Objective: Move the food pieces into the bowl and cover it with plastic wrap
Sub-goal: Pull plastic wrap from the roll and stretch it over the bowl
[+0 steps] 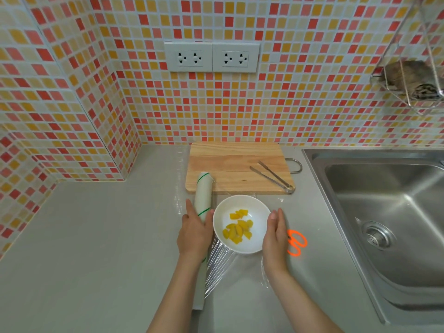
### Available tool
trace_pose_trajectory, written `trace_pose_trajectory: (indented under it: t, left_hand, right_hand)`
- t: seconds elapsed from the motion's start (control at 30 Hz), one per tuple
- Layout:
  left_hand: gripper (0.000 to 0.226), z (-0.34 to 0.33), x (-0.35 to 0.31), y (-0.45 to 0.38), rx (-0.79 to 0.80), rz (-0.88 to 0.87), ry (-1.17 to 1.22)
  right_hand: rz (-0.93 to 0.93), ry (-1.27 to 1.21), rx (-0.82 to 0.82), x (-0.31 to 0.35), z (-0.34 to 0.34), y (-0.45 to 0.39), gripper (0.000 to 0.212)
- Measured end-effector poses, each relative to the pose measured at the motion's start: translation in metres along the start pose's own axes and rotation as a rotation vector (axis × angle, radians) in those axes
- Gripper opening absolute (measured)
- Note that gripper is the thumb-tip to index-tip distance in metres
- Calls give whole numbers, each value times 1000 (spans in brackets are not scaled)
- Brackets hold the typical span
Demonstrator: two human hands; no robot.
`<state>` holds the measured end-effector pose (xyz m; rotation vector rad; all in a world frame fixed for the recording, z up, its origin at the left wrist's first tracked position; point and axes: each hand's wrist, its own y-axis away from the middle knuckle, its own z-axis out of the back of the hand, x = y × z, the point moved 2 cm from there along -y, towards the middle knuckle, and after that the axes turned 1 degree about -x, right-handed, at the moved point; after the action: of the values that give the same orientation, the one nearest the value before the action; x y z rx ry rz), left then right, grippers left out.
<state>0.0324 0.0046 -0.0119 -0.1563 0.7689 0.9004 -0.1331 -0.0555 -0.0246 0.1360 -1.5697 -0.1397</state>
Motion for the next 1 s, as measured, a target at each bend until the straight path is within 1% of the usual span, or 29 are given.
trace_pose_trajectory:
  t: [0.07,0.17,0.23,0.33,0.43,0.53,0.67,0.73,0.83,0.93,1.0]
  left_hand:
    - [71,1,0,-1,12,1,16]
    - [60,3,2,-2,40,-6,90]
    - [57,6,6,-2,78,2,193]
    - [52,12,12,-7,195,47,389]
    - [47,21,19,-14,321,78,526]
    - [52,27,31,-12,384,180,651]
    - [67,32,41,-12,356,203,704]
    - [79,33,43,-13,330,197,713]
    - [94,35,47,-15,245,171,662]
    - [97,35,50,-17,182,148,609]
    - [89,34,50,-15,168,121,583]
  right_hand:
    - [61,49,-14,8,2,-6,49]
    - [158,134,13,21,0,-17,43]
    - [134,151,38,22,-2,-25,38]
    - [25,133,79,16,-4,-30,28]
    - [7,143,65,13,-2,-31,32]
    - [6,147,54,14,-2,-33,33]
    - [8,182,71,14,-2,-35,33]
    - [20,194,78,14,-2,-37,33]
    - [14,209,83,14,-1,-40,30]
    - [9,216,89,13,1,-43,30]
    - [11,213,98,15,0,-44,31]
